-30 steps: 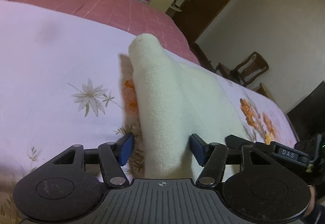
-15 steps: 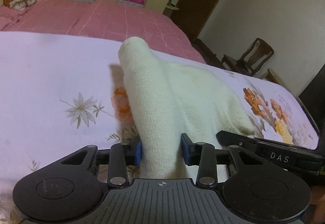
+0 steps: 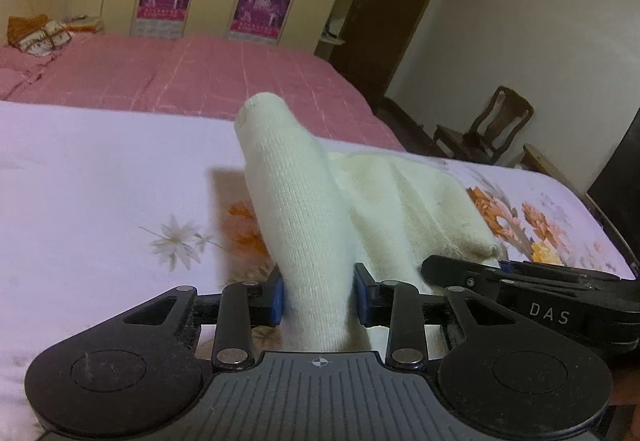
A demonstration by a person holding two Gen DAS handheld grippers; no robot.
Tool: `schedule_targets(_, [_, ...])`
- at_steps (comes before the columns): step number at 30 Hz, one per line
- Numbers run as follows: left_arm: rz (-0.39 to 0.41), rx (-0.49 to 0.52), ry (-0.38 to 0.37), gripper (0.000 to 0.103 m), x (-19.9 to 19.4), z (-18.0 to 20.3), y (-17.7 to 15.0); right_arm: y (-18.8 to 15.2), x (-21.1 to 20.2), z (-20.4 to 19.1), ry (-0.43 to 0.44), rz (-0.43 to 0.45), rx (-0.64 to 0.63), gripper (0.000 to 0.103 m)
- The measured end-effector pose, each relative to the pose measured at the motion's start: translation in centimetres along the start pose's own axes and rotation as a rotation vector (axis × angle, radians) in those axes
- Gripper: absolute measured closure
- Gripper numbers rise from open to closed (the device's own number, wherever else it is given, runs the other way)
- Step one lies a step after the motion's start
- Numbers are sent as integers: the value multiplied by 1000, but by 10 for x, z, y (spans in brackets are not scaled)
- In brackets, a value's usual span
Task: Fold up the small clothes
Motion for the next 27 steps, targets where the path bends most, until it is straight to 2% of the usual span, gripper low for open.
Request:
schedule_targets(6, [53, -3, 34, 69, -51, -30, 9, 17, -10, -38, 26, 30, -56, 74])
schedule_targets(14, [108, -24, 136, 69, -138, -104, 7, 30, -7, -119, 133, 56, -118, 74])
schedule_targets(21, [130, -73, 203, 69, -201, -171, -21, 21, 0, -189, 232, 43, -152, 74])
schedule_targets(27, [82, -155, 223, 69, -204, -205, -65, -9, 4, -221, 290, -19, -152, 74])
Point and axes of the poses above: each gripper's, at about its wrist camera, not at the fingertips, and x roughly the way its jaws point, z to its right, y to its top, the point moved 4 cm from there along x, roughly the way its jaws point, and after that the axes turned 10 degrees about -x, right-handed, at the moved point
